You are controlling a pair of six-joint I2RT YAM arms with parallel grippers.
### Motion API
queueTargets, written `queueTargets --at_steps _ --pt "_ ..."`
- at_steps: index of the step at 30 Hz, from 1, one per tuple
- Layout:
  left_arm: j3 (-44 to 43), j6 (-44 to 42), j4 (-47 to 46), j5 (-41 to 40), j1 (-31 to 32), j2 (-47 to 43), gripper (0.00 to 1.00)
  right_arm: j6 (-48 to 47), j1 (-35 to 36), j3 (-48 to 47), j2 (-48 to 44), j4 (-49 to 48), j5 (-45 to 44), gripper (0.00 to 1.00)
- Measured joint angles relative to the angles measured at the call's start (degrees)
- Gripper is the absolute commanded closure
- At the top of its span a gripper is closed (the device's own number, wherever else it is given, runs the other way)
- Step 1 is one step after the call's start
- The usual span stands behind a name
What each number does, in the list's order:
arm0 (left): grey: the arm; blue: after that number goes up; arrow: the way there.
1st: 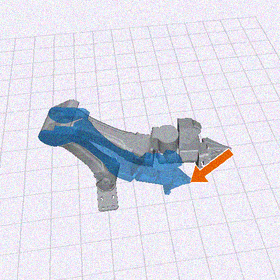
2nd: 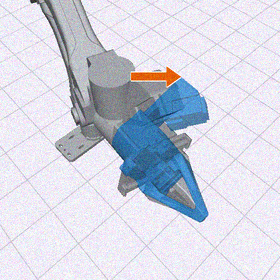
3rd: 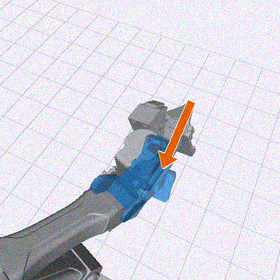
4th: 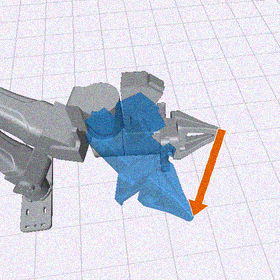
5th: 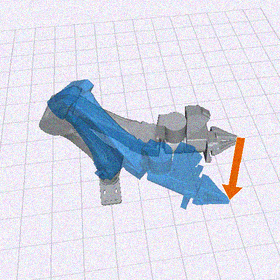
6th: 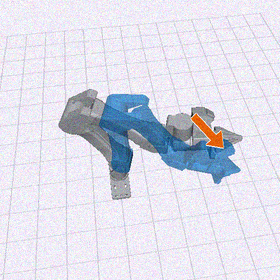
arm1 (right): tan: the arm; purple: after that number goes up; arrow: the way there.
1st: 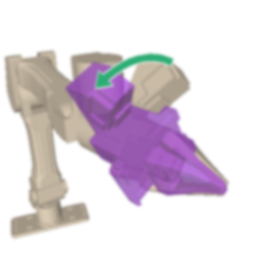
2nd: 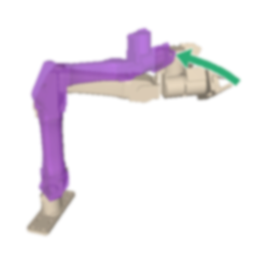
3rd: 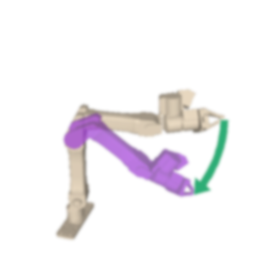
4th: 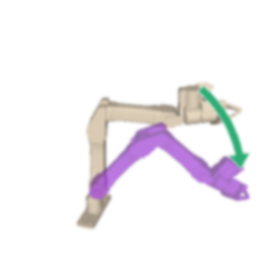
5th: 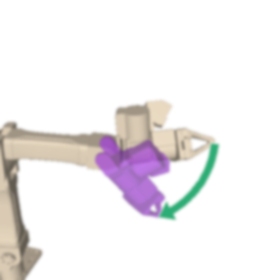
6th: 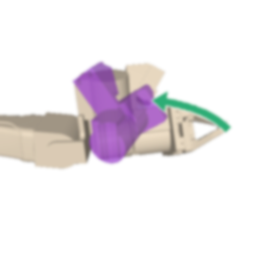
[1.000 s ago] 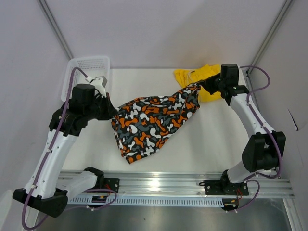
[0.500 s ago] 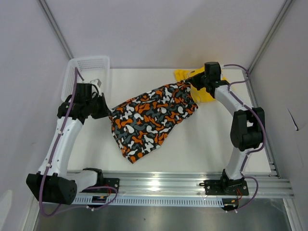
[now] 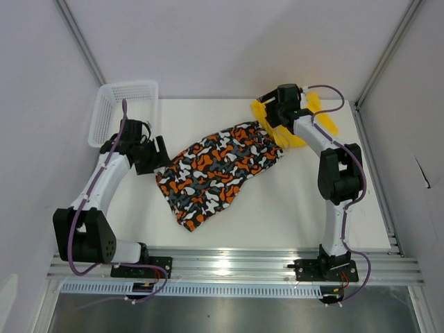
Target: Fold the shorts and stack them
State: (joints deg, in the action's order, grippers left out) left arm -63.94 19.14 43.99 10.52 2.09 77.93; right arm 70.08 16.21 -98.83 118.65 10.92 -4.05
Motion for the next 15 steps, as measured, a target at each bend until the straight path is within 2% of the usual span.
queueTargets --at_steps 3,8,15 --pt "0.22 0.35 -0.28 -1.16 -0.02 0.2 0.14 -3.15 0.35 -1.11 0.83 1.2 -1.6 0.08" --pt "0.22 0.33 -0.74 -2.54 0.42 -2.21 0.14 -12.79 -0.98 -1.68 0.7 1.75 -0.57 0.13" --pt "1.29 0.92 -2.97 -3.82 8.79 -3.98 0.16 -31.69 -7.39 6.29 -3.98 2.23 12.13 0.2"
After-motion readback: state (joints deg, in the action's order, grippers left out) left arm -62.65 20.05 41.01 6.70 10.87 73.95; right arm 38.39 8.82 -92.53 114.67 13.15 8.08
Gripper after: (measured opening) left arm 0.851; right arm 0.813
